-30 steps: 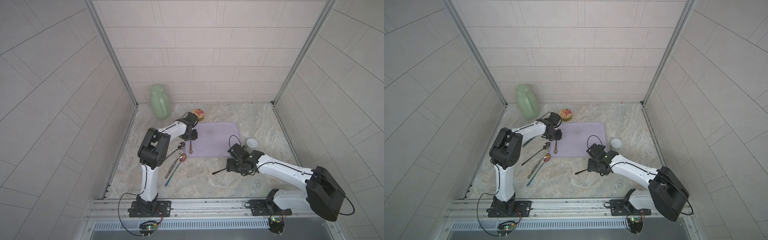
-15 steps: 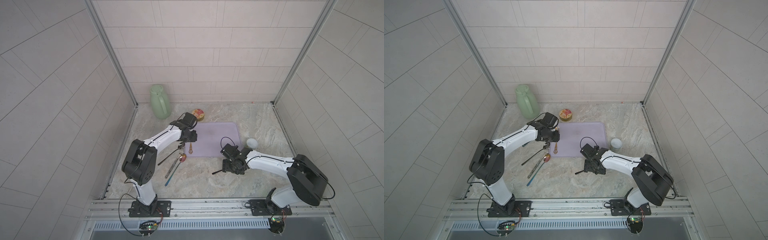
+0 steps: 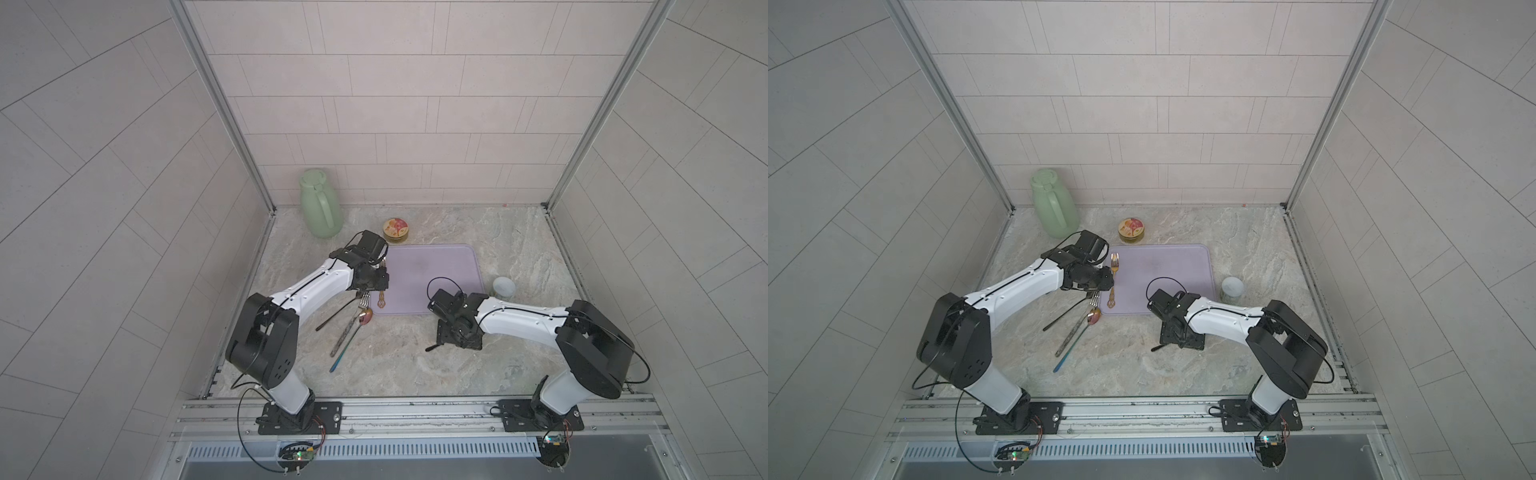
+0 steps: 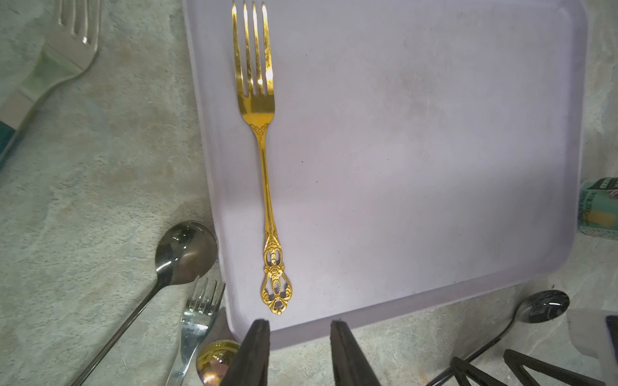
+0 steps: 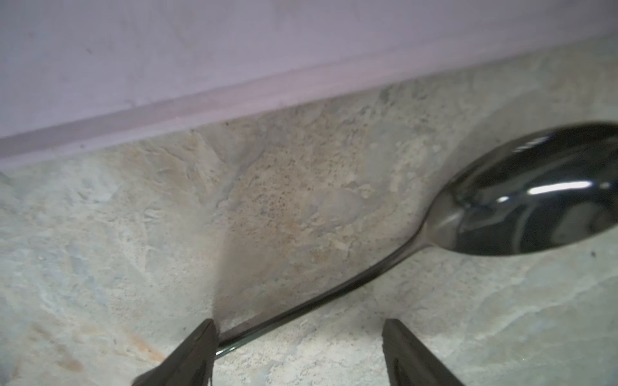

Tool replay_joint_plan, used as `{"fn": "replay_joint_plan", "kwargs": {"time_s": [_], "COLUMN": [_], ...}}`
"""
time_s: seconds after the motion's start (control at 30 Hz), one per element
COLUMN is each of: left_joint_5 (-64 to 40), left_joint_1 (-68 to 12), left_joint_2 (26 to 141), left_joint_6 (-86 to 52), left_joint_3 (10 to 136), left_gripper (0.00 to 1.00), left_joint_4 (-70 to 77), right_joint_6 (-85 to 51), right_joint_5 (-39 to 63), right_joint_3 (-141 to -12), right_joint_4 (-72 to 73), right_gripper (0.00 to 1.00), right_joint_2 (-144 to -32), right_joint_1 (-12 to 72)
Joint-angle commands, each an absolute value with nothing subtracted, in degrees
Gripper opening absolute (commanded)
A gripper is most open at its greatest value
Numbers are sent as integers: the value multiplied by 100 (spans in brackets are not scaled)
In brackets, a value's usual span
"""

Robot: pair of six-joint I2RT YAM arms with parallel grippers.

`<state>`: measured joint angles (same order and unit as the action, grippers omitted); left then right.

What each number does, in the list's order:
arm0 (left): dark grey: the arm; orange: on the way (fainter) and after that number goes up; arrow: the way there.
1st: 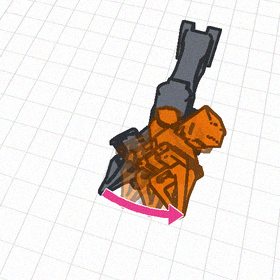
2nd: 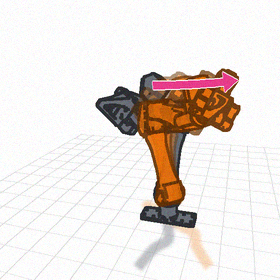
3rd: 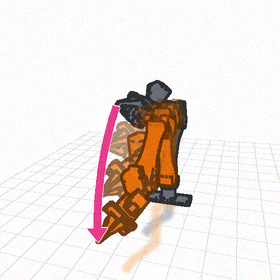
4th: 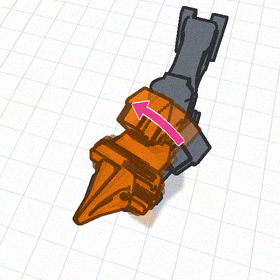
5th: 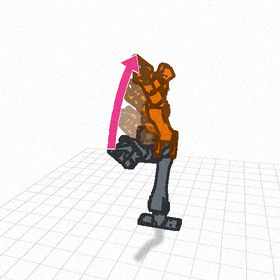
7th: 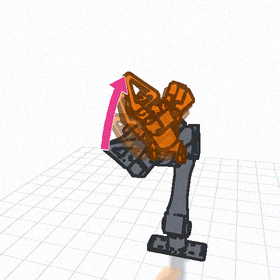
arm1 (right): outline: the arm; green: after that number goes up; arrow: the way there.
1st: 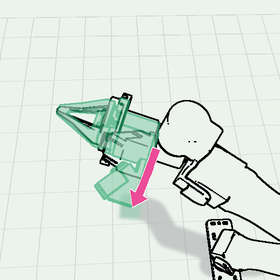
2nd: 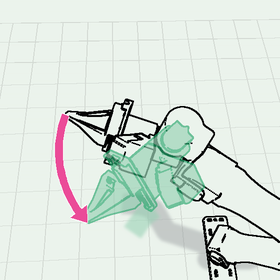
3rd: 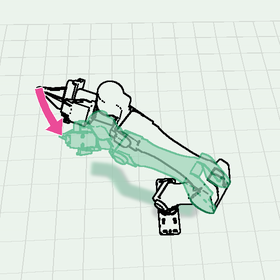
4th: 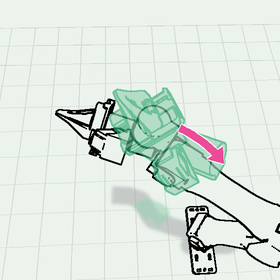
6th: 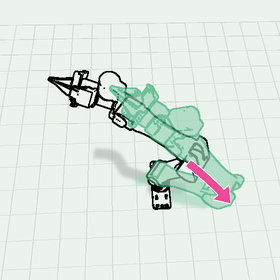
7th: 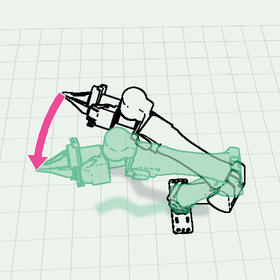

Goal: Set the spoon and fork side by side
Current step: Adjust the spoon at the center of the board.

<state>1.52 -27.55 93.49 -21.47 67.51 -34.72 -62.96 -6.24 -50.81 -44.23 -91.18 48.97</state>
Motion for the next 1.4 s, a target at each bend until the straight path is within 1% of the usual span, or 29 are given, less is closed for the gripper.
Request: {"fn": "replay_joint_plan", "kwargs": {"time_s": [0.0, 0.13, 0.23, 0.33, 0.4, 0.53, 0.7, 0.73, 0.87, 0.93, 1.07, 1.23, 1.37], "left_joint_5": [-94, -117, -118, -91, -66, -1, 60, 69, 66, 85, 87, 3, 18], "left_joint_1": [-2838, -2947, -2978, -2990, -2997, -3014, -3015, -3014, -3014, -3013, -3013, -3015, -3014], "left_joint_2": [9156, 9014, 8888, 8802, 8782, 8758, 8789, 8789, 8790, 8790, 8772, 8841, 8825], "left_joint_6": [-2180, -2180, -2179, -2173, -2157, -2155, -2136, -2138, -2134, -2120, -2093, -2093, -2084], "left_joint_3": [6665, 6633, 6574, 6533, 6517, 6503, 6502, 6489, 6426, 6433, 6401, 6380, 6376], "left_gripper": [33, 33, 33, 33, 33, 33, 33, 33, 33, 33, 33, 33, 33], "left_joint_4": [-3397, -3375, -3348, -3340, -3347, -3336, -3338, -3326, -3244, -3251, -3220, -3168, -3168], "right_joint_6": [-6633, -6750, -6831, -6855, -6957, -7252, -7467, -7440, -7121, -6927, -6710, -6418, -6205], "right_joint_5": [-971, -1060, -1010, -921, -899, -834, -888, -934, -1385, -1499, -1372, -1161, -1079], "right_joint_3": [-5217, -5222, -4973, -4627, -4337, -3701, -3019, -2979, -3165, -3239, -3341, -3529, -3762], "right_joint_4": [-4747, -4938, -4869, -4759, -4694, -4619, -4648, -4643, -4941, -4953, -4892, -4938, -4843], "right_gripper": [82, 79, 75, 63, 57, 47, 38, 38, 46, 48, 51, 51, 52], "right_joint_2": [-9079, -9294, -9240, -9054, -8838, -8194, -7387, -7259, -6942, -6888, -7055, -7324, -7336], "right_joint_1": [4918, 4959, 5000, 5083, 5207, 5505, 5563, 5563, 5391, 5193, 4914, 4896, 4903]}}
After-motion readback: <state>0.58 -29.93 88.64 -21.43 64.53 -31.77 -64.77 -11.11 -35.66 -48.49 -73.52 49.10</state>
